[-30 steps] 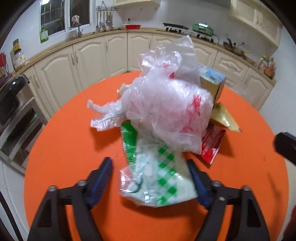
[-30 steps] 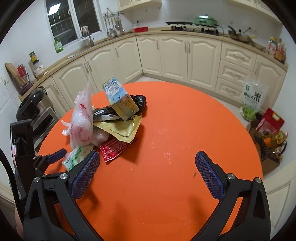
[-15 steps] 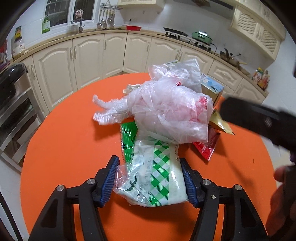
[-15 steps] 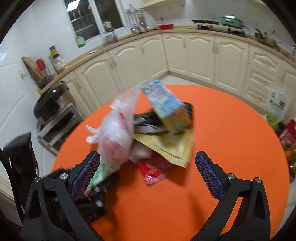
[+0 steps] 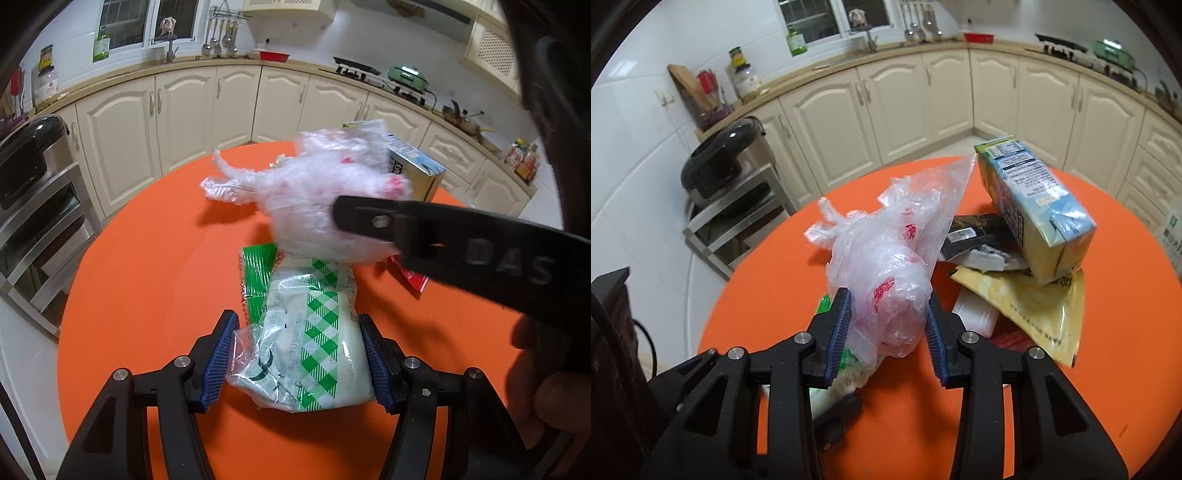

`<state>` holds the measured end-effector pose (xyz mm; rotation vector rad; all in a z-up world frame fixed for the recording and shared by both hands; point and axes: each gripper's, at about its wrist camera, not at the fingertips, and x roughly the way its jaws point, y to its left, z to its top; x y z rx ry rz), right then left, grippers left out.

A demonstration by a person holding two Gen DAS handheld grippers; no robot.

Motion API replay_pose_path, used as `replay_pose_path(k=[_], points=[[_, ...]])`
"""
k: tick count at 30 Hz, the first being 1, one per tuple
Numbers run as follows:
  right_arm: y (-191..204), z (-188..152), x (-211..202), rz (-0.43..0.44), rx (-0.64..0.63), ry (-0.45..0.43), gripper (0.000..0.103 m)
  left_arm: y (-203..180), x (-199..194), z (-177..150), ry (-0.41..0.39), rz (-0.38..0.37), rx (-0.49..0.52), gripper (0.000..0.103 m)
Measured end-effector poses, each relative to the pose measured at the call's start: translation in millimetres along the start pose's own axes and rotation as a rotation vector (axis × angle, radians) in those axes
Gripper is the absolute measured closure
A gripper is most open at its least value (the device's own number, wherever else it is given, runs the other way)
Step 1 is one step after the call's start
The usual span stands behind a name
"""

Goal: Collect trash
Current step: 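Grasp the green-checked bag with the left tool while the right tool grasps a pink-printed plastic bag, then carry both held bags from the table over the blue bin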

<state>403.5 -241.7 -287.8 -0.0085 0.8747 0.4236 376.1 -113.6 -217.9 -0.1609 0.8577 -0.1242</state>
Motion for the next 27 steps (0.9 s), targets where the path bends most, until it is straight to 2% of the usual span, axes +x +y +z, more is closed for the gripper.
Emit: replay_pose_path(k=[6,7,9,14,27], points=[[-6,-19,-39,-0.019,0.027,-0.059,0.07,-6,-31,-40,-0.029,0.016,-0.007,0.044],[-5,-20,-42,-0.02,0.033,-0.064,0.07,-6,-32,-39,-0.035,0.018,-0.006,0.044],[-9,-28,-56,-0.023,0.05,-0.083,0.07,-14,-60,-71,-0.049,0.019,-0.001,0.044],[-17,-50,-93,-0.051,0.083,-0.128,0.07,-26,-90,-99,-0.088,0.001,0.037,0.044],[-36,-96,-192,-0.135,0.157,-0.272,0.07,-93,-150,-128,-0.212,-0.046,0.166,0.044]])
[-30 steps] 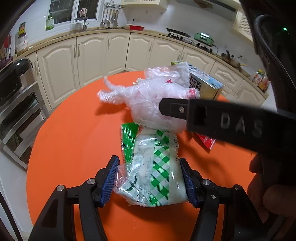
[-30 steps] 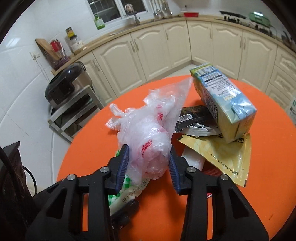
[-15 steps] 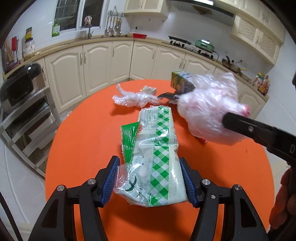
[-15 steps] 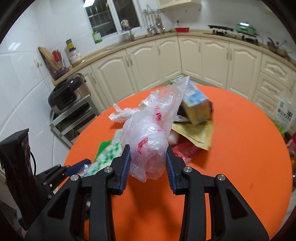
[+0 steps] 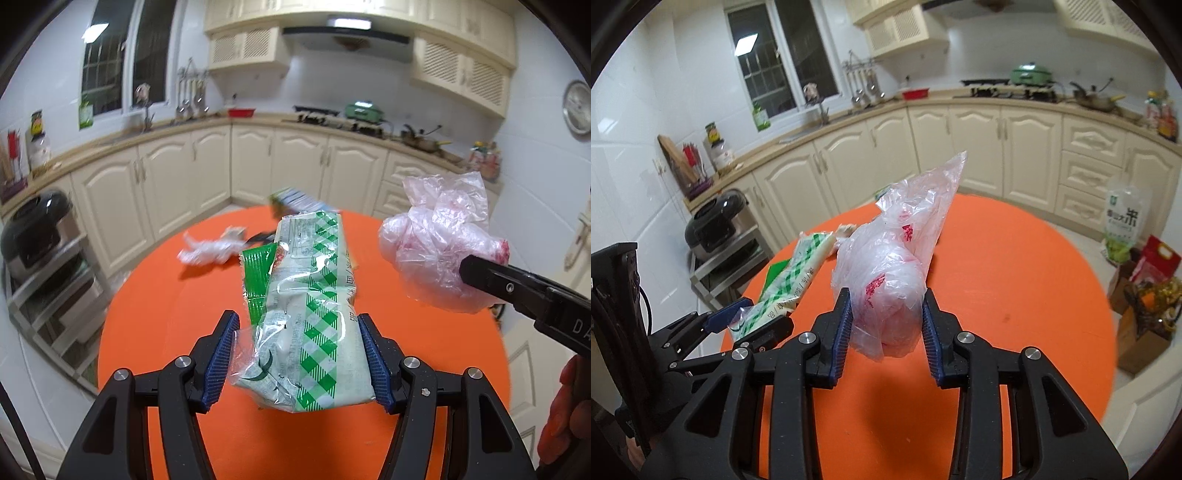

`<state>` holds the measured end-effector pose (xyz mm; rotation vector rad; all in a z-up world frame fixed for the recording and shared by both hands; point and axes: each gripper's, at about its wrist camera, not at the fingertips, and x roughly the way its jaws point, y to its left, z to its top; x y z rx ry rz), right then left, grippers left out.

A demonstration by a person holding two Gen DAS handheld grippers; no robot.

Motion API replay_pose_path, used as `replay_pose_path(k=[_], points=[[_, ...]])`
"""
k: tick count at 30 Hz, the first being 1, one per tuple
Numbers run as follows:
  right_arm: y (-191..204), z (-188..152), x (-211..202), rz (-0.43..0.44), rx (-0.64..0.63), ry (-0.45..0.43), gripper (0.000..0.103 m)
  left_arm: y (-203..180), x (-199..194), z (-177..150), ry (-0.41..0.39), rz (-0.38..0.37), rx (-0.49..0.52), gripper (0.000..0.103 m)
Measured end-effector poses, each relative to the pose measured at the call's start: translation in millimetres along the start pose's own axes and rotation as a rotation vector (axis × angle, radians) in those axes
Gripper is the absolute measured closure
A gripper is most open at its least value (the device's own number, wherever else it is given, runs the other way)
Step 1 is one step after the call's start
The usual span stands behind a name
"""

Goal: Collect trash
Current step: 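Carry both held bags from the table over the blue bin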

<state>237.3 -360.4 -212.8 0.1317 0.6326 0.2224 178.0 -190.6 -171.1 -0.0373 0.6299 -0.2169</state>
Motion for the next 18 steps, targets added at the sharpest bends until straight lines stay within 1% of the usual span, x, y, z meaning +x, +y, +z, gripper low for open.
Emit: replay_pose_path(k=[5,9,13,15,18], points=[[-22,-3,-43,-0.04,0.036,-0.066,0.07,-37,-25,-6,-0.047,-0.043,0.057,0.044],[-46,-6,-74,-0.08,0.072,-0.112,0.07,-67,-38,-11,-0.065,-0.089,0.097,0.044],[-76,-13,-105,-0.131,0.12,-0.154,0.07,-96,-49,-17,-0.074,-0.14,0.141,0.044],[-94,-17,-119,-0.154,0.147,-0.17,0.07,-115,-54,-20,-0.073,-0.178,0.167,0.044],[-119,-24,-134,-0.193,0.182,-0.185,0.07,-132,-56,-20,-0.062,-0.229,0.19,0.044]])
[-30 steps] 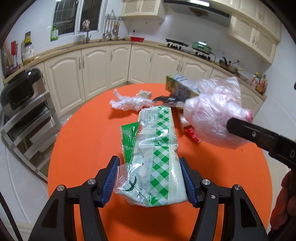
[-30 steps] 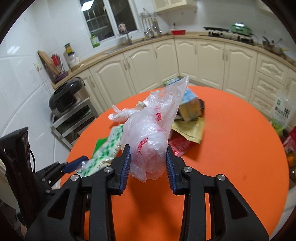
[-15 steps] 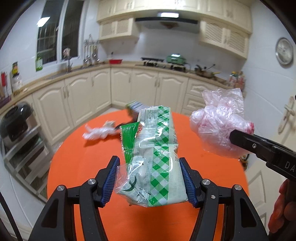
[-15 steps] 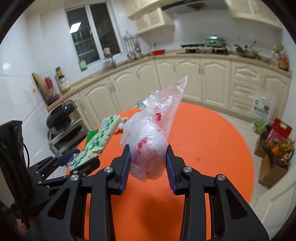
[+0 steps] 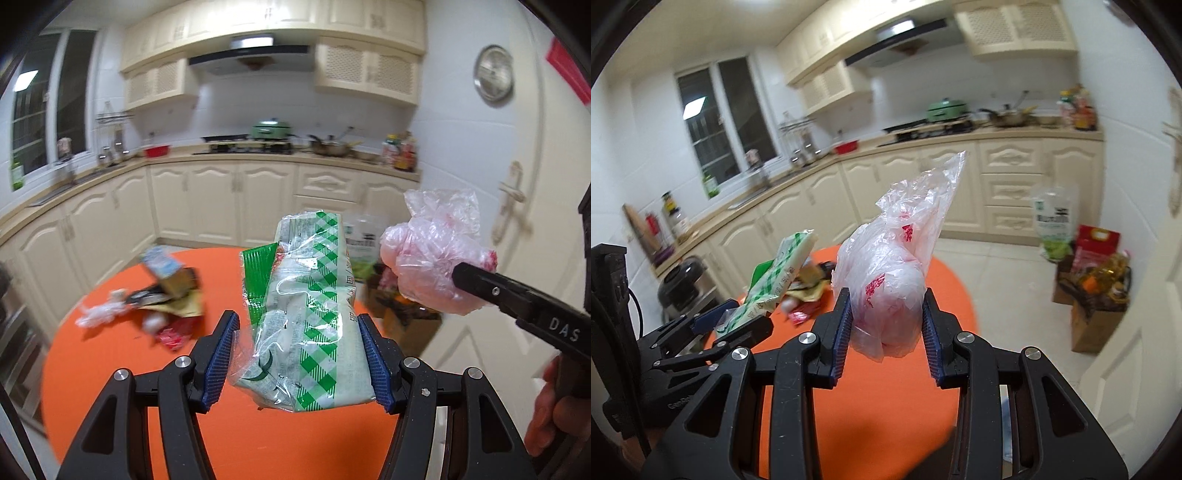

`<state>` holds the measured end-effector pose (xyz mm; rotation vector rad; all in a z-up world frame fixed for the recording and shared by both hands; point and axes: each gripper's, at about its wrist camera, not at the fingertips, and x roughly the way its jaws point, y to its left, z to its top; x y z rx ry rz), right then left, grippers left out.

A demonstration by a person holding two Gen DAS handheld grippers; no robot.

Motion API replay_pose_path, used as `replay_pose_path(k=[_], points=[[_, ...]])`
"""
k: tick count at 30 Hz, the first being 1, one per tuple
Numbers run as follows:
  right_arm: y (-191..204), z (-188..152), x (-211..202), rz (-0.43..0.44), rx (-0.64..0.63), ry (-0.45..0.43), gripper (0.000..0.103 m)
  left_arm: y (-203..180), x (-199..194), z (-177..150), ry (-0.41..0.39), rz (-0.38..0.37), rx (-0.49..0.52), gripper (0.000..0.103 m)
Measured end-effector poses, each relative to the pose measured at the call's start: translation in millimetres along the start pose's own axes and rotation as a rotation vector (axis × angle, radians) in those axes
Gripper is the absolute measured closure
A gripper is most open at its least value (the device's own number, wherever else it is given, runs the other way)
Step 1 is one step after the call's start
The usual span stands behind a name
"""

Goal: Collect trash
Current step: 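Carry both held bags from the table over the blue bin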

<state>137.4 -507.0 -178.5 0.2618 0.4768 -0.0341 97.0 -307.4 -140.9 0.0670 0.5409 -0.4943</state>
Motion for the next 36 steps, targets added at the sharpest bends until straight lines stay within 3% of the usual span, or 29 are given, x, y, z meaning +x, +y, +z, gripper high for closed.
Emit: replay_pose_path(k=[10,17,25,28,36], points=[[-118,-11,-31,-0.178,0.148,-0.003,0.07,-72,49,14,0.103,-0.176,0.089,0.044],[-208,-43,-29,-0.303,0.289,0.068,0.07,-127,102,4,0.24,-0.276,0.164,0.044],[-273,-88,0,-0.351,0.39,0.186,0.07,-164,171,-7,0.404,-0.313,0.19,0.044],[-285,-101,14,-0.35,0.411,0.223,0.07,-170,206,9,0.452,-0.308,0.196,0.044],[-311,-139,55,-0.337,0.463,0.334,0.07,-211,296,10,0.582,-0.265,0.199,0.044]])
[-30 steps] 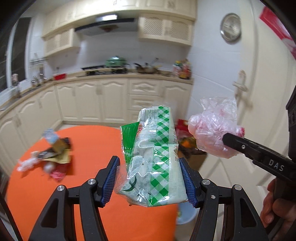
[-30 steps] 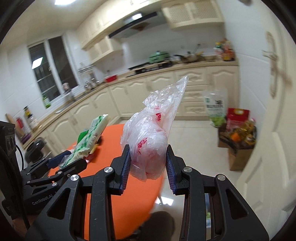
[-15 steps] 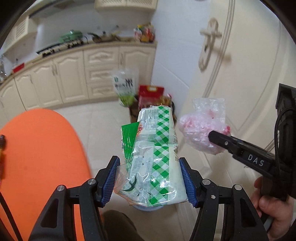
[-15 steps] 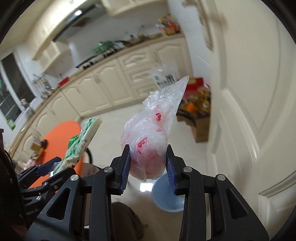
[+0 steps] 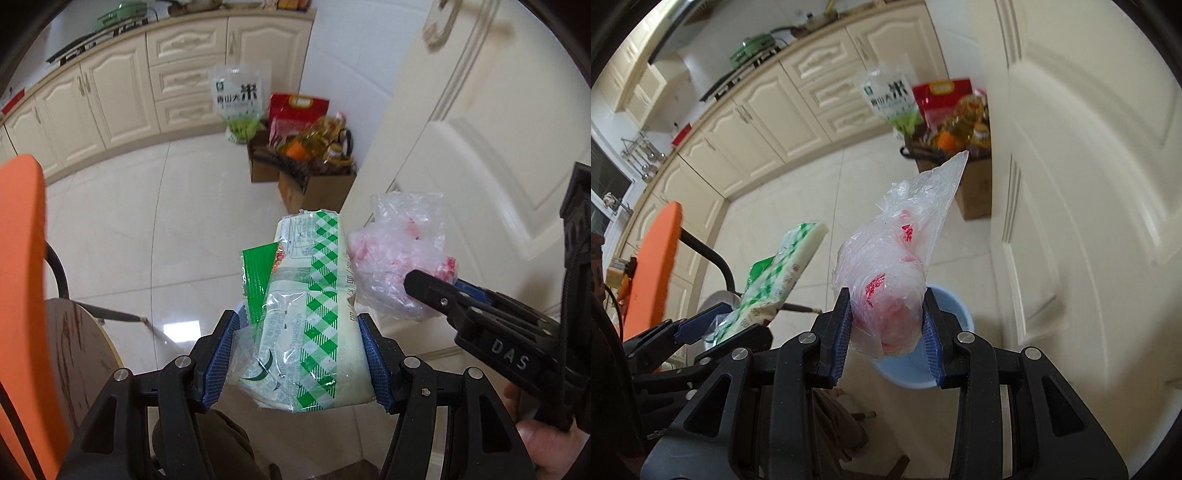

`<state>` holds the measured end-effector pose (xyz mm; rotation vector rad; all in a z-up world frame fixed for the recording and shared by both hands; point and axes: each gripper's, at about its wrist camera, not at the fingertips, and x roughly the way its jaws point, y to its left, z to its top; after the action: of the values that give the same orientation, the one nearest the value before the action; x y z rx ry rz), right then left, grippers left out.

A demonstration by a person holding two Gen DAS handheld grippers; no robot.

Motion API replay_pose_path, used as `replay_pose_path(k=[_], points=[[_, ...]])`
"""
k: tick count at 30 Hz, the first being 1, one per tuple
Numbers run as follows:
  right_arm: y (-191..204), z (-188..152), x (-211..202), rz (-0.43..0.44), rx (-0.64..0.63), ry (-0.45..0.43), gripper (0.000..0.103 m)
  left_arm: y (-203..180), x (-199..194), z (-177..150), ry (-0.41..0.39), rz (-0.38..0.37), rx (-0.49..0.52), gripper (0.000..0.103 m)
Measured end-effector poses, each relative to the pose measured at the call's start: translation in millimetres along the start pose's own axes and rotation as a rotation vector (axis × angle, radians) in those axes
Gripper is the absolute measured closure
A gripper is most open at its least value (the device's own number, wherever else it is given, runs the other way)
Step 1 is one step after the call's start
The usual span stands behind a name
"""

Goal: Collect trash
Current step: 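Carry both held bags from the table over the blue bin, then open both tools to drop the bags into the blue bin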

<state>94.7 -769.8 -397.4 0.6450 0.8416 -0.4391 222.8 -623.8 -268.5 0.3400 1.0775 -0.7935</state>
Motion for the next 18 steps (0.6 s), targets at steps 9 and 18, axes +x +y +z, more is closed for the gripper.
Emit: replay_pose_path(k=[9,18], points=[[-8,-1,36,-0.014,0.02,0.071,0.069,7,53,30,0.089,-0.003,-0.04,0.043],[-17,4,63,-0.03,0.077,0.114,0.05,18,89,49,0.18,0.049,-0.07,0.012]])
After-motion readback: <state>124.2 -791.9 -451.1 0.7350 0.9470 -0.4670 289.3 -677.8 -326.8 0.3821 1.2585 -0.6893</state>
